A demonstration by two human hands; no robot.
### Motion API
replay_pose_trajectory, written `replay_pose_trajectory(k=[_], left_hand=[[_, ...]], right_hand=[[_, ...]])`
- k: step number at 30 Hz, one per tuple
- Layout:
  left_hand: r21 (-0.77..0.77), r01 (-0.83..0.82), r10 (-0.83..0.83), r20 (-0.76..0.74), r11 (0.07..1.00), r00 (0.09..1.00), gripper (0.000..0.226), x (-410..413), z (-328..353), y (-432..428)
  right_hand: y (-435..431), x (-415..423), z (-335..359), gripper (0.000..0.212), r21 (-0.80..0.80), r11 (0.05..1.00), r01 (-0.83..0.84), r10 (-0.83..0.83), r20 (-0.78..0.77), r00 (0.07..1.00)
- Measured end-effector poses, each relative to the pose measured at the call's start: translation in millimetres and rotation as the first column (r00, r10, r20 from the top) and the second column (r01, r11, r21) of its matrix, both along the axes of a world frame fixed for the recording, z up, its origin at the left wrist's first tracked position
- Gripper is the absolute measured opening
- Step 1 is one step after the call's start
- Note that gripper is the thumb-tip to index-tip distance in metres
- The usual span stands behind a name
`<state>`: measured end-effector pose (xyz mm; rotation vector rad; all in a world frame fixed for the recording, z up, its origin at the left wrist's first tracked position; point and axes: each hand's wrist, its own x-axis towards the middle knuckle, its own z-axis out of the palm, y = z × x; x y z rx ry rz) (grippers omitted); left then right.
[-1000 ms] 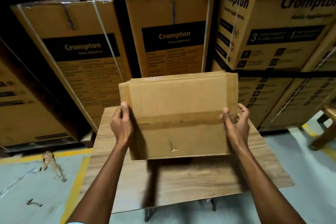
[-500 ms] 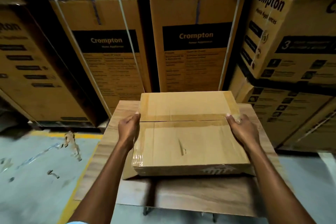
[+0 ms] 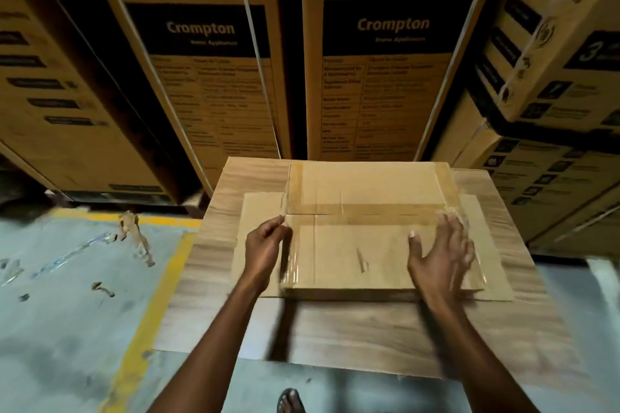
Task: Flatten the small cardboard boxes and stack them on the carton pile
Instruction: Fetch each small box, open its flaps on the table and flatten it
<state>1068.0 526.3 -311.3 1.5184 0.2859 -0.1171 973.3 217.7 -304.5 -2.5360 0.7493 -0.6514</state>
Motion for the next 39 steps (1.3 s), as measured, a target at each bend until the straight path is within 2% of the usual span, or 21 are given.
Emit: replay_pose_trajectory(k=[2, 4, 6, 9, 13, 16, 18, 22, 28, 34, 39], left_hand=[[0.057, -0.019, 0.019, -0.003, 0.998, 1.000, 0.022, 0.2, -5.5, -4.9], [0.082, -0.025, 0.025, -0.002, 0.996, 1.000, 0.019, 1.8, -12.5, -8.6], [0.110, -0.016, 0.017, -0.013, 0.994, 1.000, 0.018, 6.9, -13.9, -12.1], [0.177, -0.047, 0.052, -0.027, 0.983, 0.998, 0.028, 14.5, -10.3, -22.3], [0.264, -0.133, 0.149, -0.039, 0.955, 0.988, 0.022, 21.0, -5.5, -46.5], [0.363, -0.172, 0.185, -0.002, 0.916, 0.983, 0.034, 23.6, -2.2, -58.5], [0.405, -0.209, 0.218, 0.024, 0.890, 0.976, 0.032, 22.0, -1.6, -61.8], [0.395, -0.234, 0.228, 0.062, 0.888, 0.972, 0.023, 20.3, -10.1, -63.9], [0.414, -0.276, 0.257, 0.103, 0.868, 0.961, 0.015, 21.5, -13.8, -65.4], [0.562, -0.238, 0.262, 0.041, 0.792, 0.964, 0.024, 23.4, -10.3, -69.0], [0.636, -0.210, 0.241, 0.039, 0.743, 0.970, 0.025, 21.6, -10.6, -71.4]], right_hand=[[32.3, 6.8, -10.2, 0.056, -0.027, 0.980, -0.197, 0.198, 0.031, 0.980], [62.6, 15.2, -16.5, 0.048, -0.068, 0.911, -0.407, 0.411, 0.043, 0.911], [84.9, 30.4, -12.7, 0.046, -0.092, 0.826, -0.556, 0.557, -0.011, 0.830], [111.0, 60.9, 1.7, 0.046, -0.020, 0.771, -0.636, 0.629, -0.130, 0.767], [133.7, 102.3, 13.3, 0.042, 0.011, 0.678, -0.735, 0.718, -0.220, 0.660], [141.2, 128.7, 16.4, 0.043, 0.052, 0.634, -0.772, 0.751, -0.279, 0.598], [144.9, 141.0, 18.9, 0.042, 0.079, 0.606, -0.791, 0.767, -0.321, 0.556], [146.9, 153.7, 21.4, 0.037, 0.107, 0.554, -0.826, 0.795, -0.361, 0.487], [148.7, 160.1, 24.7, 0.026, 0.154, 0.544, -0.825, 0.803, -0.382, 0.458], [147.7, 167.3, 30.4, 0.028, 0.227, 0.551, -0.803, 0.796, -0.431, 0.425], [147.5, 169.0, 30.9, 0.022, 0.285, 0.555, -0.781, 0.801, -0.435, 0.411]])
